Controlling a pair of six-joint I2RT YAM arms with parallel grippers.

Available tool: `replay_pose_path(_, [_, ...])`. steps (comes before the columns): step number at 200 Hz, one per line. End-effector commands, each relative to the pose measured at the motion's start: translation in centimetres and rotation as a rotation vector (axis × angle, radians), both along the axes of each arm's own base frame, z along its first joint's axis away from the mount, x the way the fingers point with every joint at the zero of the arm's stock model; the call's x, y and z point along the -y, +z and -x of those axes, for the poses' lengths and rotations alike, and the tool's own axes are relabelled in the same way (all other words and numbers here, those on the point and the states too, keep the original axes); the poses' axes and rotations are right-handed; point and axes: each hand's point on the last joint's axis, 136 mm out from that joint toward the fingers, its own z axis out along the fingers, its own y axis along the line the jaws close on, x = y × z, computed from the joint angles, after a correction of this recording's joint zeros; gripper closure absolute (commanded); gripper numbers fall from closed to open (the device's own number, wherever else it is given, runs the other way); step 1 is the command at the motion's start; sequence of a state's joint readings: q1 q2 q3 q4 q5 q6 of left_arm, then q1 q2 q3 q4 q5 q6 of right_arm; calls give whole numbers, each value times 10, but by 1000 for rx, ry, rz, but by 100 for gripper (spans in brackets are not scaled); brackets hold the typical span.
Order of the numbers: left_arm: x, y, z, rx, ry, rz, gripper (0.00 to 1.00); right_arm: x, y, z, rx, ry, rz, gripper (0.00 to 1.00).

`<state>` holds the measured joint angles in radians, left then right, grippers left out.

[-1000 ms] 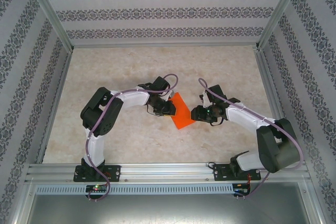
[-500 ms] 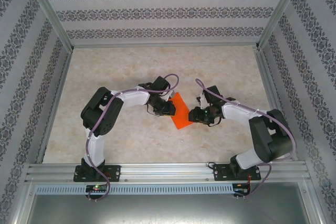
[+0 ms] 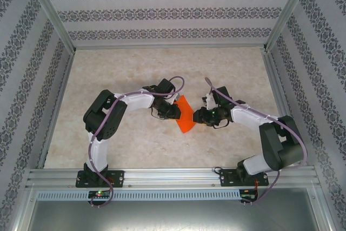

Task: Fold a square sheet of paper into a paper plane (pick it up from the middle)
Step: Third fold the triangle at the center of the table.

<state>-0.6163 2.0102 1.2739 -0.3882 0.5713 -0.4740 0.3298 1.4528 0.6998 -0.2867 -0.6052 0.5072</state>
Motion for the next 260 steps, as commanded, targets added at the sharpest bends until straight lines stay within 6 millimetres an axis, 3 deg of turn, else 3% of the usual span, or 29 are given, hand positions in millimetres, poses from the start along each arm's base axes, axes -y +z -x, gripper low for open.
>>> replay_pose_path(1, [-11, -20, 13, -42, -26, -74, 77, -5, 14, 0, 10, -8, -69, 67])
replay_pose_path(118, [-11, -16, 13, -44, -36, -64, 78, -26, 10, -11, -24, 13, -151, 96])
replay_pose_path(211, [-10, -11, 11, -41, -32, -38, 78, -55, -1, -31, -40, 18, -220, 99])
replay_pose_path(260, [-8, -4, 8, -40, -20, -6, 78, -59, -15, -34, -65, 27, -192, 99])
